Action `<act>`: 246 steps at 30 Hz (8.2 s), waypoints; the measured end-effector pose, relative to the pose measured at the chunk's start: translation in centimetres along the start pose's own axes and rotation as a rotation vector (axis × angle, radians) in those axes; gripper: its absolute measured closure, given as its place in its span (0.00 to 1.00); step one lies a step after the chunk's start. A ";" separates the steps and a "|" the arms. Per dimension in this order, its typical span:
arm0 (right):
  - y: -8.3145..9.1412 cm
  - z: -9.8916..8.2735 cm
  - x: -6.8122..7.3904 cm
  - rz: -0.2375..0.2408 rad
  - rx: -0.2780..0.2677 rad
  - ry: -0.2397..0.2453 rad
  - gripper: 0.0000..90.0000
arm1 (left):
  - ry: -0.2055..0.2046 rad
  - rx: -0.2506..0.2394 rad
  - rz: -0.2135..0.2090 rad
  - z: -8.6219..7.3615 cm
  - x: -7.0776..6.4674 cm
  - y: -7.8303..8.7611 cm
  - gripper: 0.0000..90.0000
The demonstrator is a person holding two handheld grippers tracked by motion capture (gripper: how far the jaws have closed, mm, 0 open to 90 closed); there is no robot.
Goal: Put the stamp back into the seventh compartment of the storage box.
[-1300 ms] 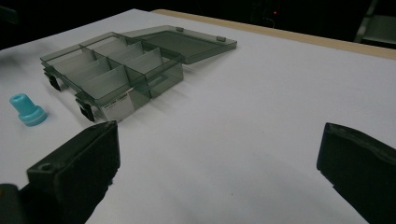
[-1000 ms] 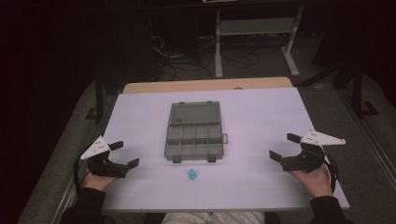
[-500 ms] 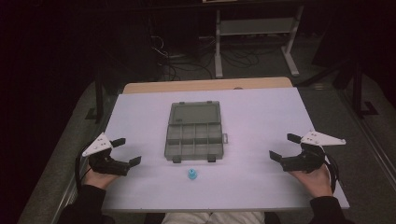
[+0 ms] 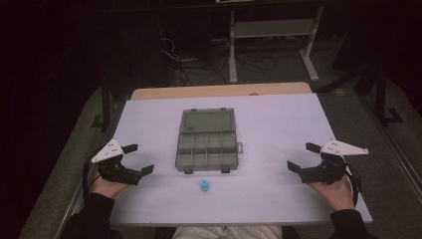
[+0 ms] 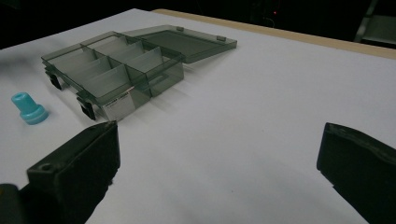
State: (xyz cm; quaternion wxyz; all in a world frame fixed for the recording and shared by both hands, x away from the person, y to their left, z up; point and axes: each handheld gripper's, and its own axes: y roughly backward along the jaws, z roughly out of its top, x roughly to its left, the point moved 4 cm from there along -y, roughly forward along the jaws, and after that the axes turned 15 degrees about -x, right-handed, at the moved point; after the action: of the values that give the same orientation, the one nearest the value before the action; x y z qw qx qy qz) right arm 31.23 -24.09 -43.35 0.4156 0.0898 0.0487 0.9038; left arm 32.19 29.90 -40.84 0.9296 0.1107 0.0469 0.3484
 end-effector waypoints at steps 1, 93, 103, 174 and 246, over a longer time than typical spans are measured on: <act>0.0 0.0 0.0 0.000 -0.001 0.000 0.00 | 0.002 -0.001 -0.004 0.1 -0.1 -0.1 0.00; -0.6 -0.3 0.8 0.033 0.047 0.024 0.00 | -0.103 0.192 -0.327 1.6 -7.1 -8.2 0.00; -0.6 -0.3 0.7 0.031 0.043 0.031 0.00 | -0.118 0.234 -0.351 1.0 -7.7 -9.0 0.00; -0.8 -0.3 0.8 0.038 0.051 0.035 0.00 | -0.228 0.357 -0.500 -1.5 -11.4 -11.6 0.36; -0.6 -0.3 0.8 0.039 0.055 0.029 0.00 | -0.154 0.324 -0.547 2.8 -10.3 -11.7 0.81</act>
State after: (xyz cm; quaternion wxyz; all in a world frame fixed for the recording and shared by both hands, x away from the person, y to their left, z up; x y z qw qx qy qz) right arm 31.15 -23.08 -43.65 0.3947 0.0893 0.0779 0.9111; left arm 32.33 14.04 -40.77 0.9598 0.2666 0.0592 0.0643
